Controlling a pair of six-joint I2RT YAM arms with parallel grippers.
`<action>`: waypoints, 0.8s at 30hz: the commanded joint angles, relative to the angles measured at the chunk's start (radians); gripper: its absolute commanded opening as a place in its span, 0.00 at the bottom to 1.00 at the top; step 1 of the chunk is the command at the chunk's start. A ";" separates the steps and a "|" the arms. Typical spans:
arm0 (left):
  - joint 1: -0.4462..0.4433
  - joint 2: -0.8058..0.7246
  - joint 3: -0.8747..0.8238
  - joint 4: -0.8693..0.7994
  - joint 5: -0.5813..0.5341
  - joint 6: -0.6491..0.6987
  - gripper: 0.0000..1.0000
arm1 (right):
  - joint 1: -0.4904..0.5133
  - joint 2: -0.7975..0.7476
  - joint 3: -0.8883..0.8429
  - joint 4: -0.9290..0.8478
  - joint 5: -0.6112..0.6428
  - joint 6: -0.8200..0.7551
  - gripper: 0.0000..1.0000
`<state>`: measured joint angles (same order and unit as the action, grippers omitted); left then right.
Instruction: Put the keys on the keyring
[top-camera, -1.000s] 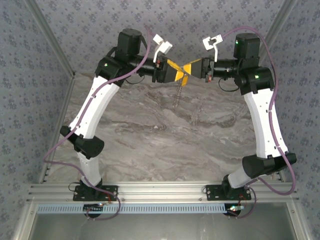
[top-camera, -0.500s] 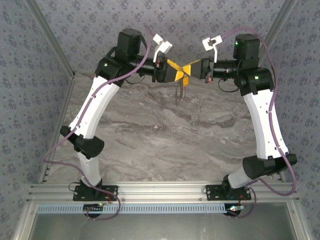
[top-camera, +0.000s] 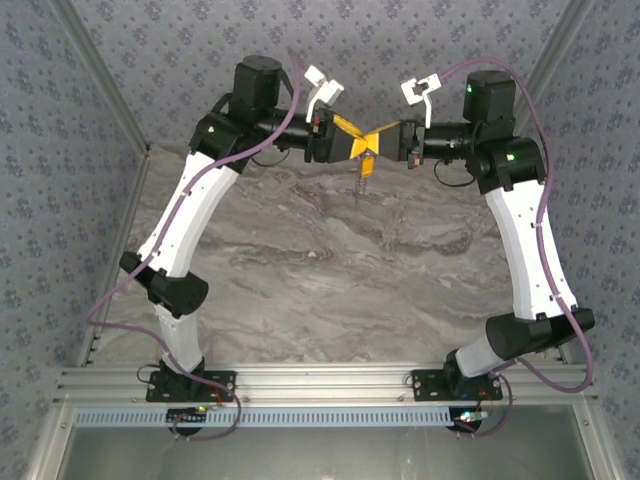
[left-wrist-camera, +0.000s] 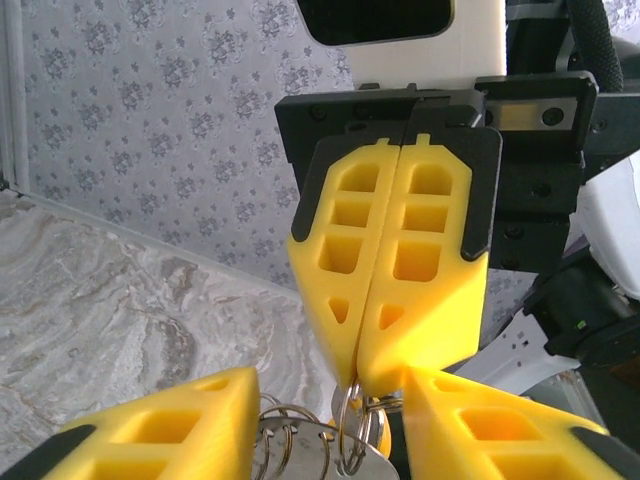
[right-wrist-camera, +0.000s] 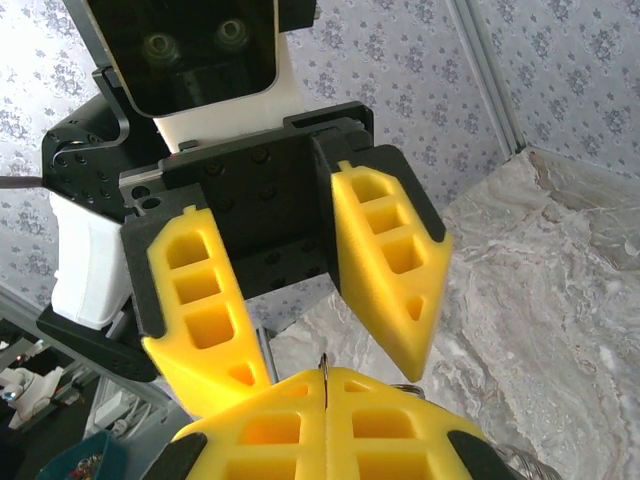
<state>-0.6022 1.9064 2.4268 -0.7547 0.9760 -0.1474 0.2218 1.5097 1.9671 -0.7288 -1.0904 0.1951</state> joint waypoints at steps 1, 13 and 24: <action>0.009 -0.061 -0.026 0.044 0.001 0.009 0.36 | 0.009 -0.034 0.001 0.018 0.000 0.016 0.00; 0.006 -0.064 -0.058 0.071 0.051 -0.009 0.14 | 0.010 -0.034 -0.019 0.070 0.003 0.050 0.00; 0.004 -0.131 -0.155 0.317 -0.072 -0.099 0.00 | -0.159 -0.152 -0.288 0.579 -0.058 0.422 0.49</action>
<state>-0.5980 1.8416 2.3093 -0.5938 0.9489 -0.2039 0.1280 1.4189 1.7691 -0.4519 -1.0969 0.4038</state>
